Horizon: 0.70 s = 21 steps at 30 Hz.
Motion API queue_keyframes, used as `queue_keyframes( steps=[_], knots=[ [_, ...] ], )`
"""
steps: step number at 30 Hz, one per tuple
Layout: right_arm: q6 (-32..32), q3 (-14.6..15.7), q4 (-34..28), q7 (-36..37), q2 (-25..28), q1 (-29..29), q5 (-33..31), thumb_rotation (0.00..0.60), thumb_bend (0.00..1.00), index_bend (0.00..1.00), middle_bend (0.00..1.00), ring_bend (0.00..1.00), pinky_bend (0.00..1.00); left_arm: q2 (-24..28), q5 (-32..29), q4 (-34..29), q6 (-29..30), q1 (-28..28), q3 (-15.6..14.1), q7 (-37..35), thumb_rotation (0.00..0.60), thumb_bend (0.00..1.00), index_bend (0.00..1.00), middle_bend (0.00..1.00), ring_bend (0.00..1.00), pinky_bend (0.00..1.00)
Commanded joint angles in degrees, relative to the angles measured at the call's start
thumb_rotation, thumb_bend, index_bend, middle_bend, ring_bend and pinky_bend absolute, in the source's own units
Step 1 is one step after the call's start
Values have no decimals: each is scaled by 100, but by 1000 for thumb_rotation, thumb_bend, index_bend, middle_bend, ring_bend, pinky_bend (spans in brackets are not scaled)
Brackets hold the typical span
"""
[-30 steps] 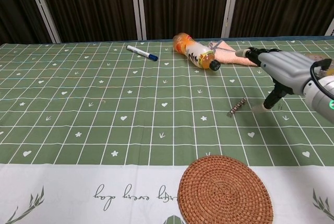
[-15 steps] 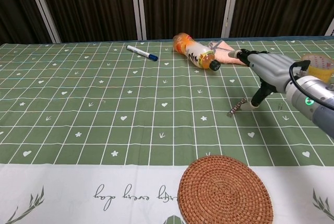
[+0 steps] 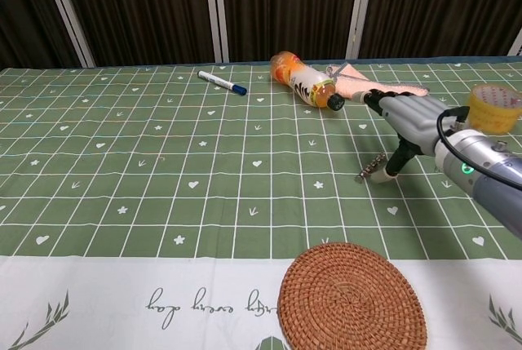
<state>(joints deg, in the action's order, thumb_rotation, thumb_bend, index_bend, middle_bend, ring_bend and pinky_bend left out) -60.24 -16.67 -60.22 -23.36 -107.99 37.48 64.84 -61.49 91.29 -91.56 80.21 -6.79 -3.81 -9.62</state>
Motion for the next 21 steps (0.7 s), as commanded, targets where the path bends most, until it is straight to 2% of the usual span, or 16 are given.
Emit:
queue_keyframes(
  steps=[1, 9, 21],
  knots=[
    [12, 8, 71, 31, -57, 21, -26, 600, 8, 14, 0, 0, 0, 8, -3, -9, -4, 0, -1, -8, 600, 12, 0, 0, 0, 0],
    [-52, -126, 236, 146, -214, 148, -57, 600, 10, 13, 0, 0, 0, 14, 7, -32, -6, 3, -8, -9, 600, 11, 0, 0, 0, 0],
    [29, -157, 439, 34, -332, 220, -228, 600, 9, 14, 0, 0, 0, 52, -35, -65, -17, 8, 5, -102, 600, 10, 0, 0, 0, 0]
  ],
)
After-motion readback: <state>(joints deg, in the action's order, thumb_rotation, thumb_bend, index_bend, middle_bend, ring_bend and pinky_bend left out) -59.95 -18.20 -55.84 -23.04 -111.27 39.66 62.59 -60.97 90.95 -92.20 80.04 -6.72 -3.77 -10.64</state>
